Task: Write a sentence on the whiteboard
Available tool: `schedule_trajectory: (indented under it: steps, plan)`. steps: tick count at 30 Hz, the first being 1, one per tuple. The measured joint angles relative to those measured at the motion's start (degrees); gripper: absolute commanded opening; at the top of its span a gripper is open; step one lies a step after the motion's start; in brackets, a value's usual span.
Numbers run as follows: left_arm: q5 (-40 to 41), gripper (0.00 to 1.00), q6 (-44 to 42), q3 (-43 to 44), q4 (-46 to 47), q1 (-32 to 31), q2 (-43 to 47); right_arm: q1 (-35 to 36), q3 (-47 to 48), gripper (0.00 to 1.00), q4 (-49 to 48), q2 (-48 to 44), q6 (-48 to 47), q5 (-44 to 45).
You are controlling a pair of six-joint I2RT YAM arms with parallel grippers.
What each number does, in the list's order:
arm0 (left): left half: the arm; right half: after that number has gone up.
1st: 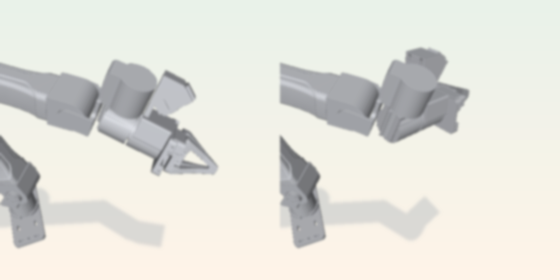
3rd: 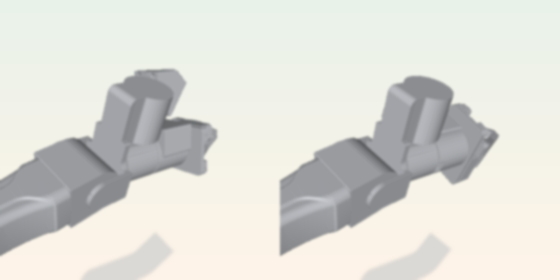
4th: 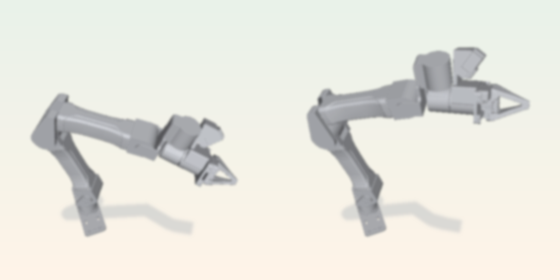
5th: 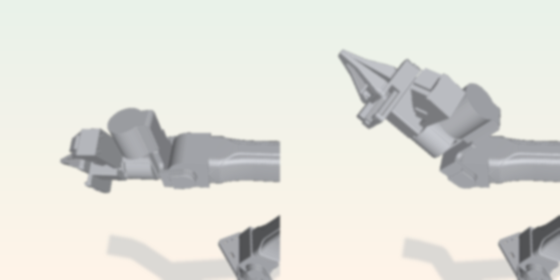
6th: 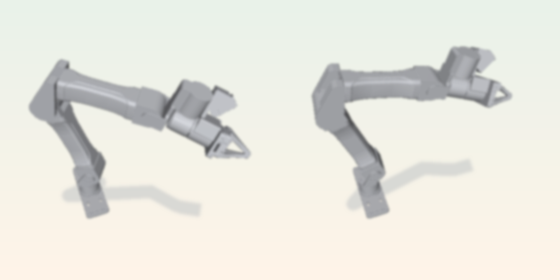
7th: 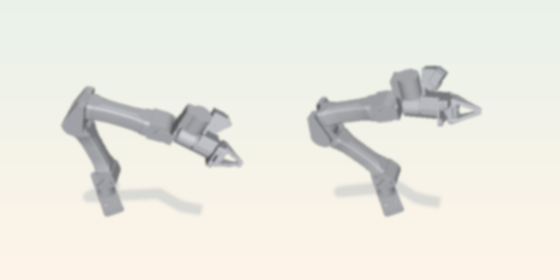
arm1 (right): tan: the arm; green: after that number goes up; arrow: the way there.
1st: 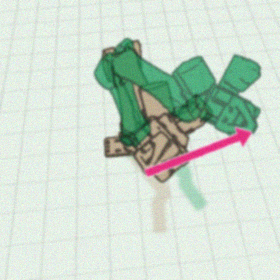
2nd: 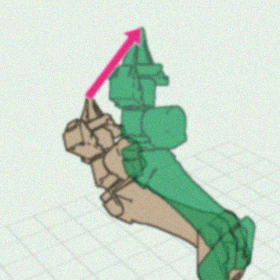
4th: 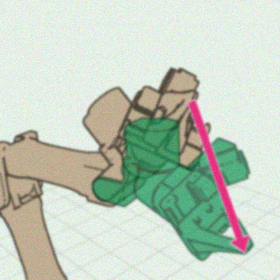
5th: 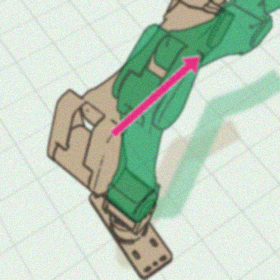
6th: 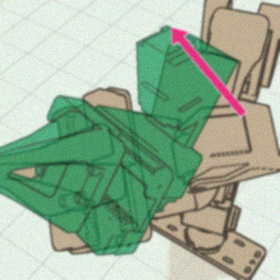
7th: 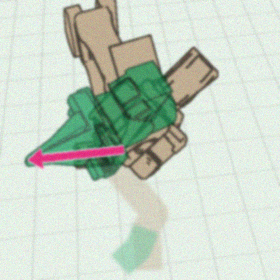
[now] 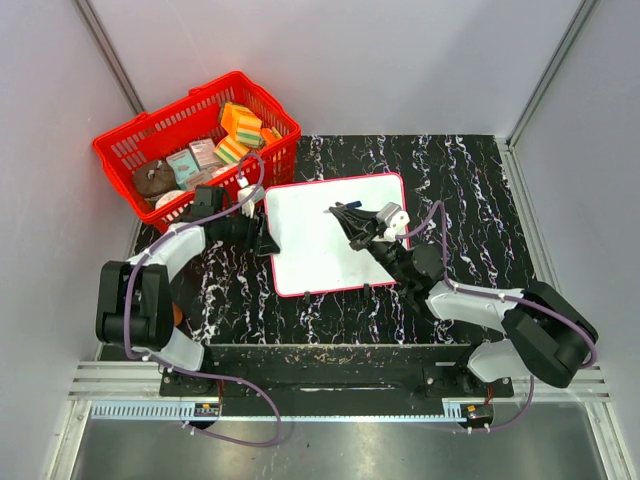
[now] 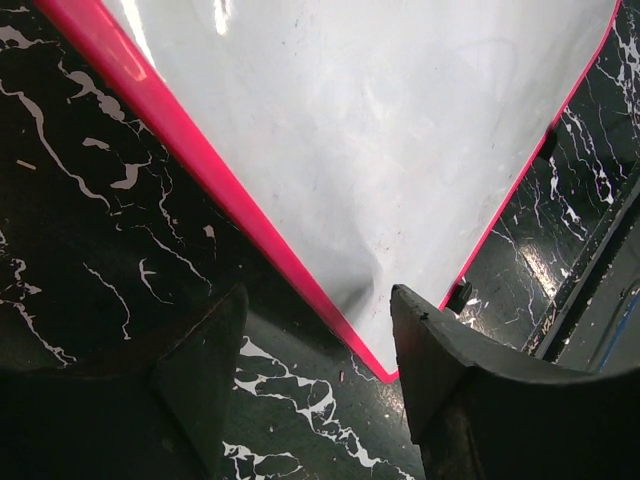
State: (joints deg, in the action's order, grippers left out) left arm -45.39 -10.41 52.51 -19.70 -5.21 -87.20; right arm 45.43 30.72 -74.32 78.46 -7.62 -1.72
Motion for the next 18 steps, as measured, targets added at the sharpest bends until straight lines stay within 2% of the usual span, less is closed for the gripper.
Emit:
schedule_trajectory:
  steps: [6, 10, 18]
  plan:
    - [-0.74, 0.57, -0.28, 0.42, 0.15, -0.37, -1.42, 0.00, 0.00, 0.00, -0.02, 0.02, 0.02, -0.50]
    - [-1.07, 0.48, -0.33, 0.42, 0.11, -0.50, -2.23, 0.00, 0.00, 0.00, -0.02, 0.02, 0.02, -0.52]
    - [-1.81, 0.40, -0.33, 0.83, 0.07, -0.87, -2.58, 0.00, 0.26, 0.00, 0.00, 0.24, 0.61, -1.05]
